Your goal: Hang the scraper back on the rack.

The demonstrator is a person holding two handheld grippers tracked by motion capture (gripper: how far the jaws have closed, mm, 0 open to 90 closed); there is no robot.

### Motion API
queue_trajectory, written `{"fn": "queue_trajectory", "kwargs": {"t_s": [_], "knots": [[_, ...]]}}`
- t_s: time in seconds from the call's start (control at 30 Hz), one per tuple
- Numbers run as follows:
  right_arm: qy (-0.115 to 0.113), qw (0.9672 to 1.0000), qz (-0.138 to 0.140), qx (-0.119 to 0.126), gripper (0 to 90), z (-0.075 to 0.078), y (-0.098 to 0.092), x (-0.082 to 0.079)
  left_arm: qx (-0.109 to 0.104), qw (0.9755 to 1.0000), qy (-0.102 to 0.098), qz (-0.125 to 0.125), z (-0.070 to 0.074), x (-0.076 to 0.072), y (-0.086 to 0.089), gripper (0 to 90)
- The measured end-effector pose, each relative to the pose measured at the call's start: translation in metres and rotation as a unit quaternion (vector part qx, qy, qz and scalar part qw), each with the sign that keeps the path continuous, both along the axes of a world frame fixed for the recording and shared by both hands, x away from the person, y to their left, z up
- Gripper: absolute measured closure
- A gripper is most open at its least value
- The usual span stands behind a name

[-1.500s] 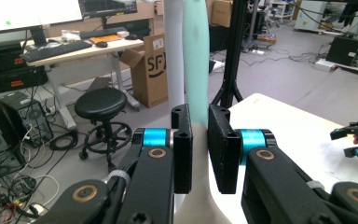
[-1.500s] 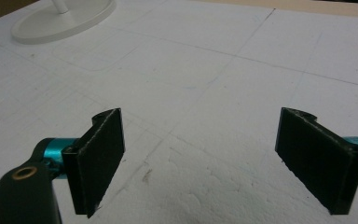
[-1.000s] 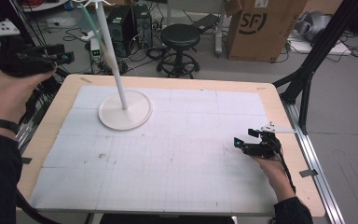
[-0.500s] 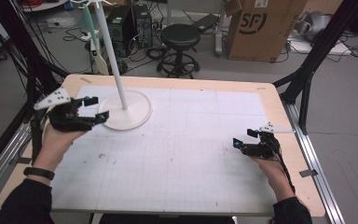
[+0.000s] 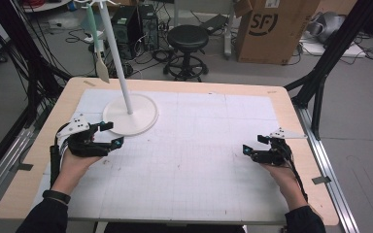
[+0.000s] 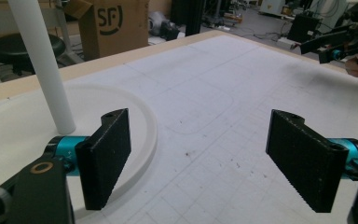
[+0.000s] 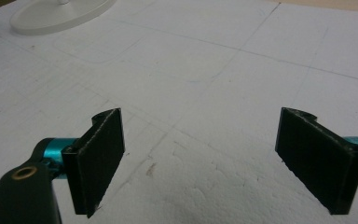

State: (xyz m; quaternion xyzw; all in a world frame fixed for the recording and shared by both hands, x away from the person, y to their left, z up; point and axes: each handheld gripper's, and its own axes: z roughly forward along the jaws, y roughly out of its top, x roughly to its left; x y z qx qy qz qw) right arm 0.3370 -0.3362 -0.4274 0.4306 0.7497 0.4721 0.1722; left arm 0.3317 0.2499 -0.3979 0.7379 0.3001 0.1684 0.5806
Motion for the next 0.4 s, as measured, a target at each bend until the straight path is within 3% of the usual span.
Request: {"fn": "queue_trajectory", "kwargs": {"t_s": [0.07,0.4], "knots": [[0.000,1.0000,0.001,-0.001,14.6,-0.0001,0.0001,0.0000,0.013,0.9999,0.003,-0.003,-0.0012,-0.0003,-0.0015,22.6],[0.000,1.0000,0.003,-0.002,14.6,-0.0007,0.0000,0.0005,0.029,0.9996,0.004,-0.003,-0.0026,-0.0011,-0.0055,21.7]]}}
